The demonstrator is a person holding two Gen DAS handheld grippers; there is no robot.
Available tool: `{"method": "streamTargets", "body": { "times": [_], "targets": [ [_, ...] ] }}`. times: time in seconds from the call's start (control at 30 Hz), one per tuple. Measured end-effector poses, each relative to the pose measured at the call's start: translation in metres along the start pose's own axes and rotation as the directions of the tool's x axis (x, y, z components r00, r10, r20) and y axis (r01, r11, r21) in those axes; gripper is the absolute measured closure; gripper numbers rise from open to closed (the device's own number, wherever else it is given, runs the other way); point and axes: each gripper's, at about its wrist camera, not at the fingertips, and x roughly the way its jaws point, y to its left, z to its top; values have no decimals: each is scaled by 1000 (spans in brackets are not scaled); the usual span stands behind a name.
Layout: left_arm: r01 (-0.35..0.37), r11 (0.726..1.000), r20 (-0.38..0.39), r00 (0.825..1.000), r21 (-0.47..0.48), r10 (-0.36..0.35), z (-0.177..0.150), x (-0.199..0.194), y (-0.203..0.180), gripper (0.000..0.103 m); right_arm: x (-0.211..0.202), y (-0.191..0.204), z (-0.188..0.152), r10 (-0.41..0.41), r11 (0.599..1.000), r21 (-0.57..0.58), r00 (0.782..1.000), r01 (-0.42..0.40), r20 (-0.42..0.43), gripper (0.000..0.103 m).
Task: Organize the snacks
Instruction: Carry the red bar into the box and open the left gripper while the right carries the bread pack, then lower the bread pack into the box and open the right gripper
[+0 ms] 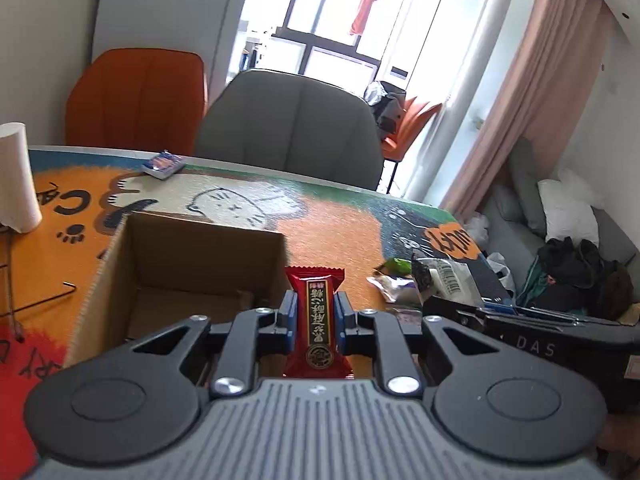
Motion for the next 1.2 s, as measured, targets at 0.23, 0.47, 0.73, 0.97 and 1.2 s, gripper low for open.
{"method": "streamTargets", "body": {
  "times": [0.23, 0.47, 0.73, 0.97, 1.2],
  "targets": [
    [-49, 999, -6, 999, -21, 49, 5, -3, 28, 85, 9, 25, 2, 37, 999, -26, 999, -37, -9, 58],
    [-77, 995, -16, 997, -56, 76, 1, 2, 53, 85, 19, 48, 3, 67, 996, -53, 997, -68, -26, 58],
    [-94, 993, -24, 995, -73, 93, -1, 3, 70, 71, 35, 78, 5, 102, 991, -80, 994, -106, -45, 58],
    [-120, 986, -6, 993, -115, 120, -5, -13, 82, 50, 45, 93, 9, 162, 985, -57, 986, -164, -43, 58],
    [-151, 979, 19, 988, -141, 155, -5, -22, 87, 23, 37, 91, 11, 212, 977, -31, 977, -212, -16, 39]
  ]
}}
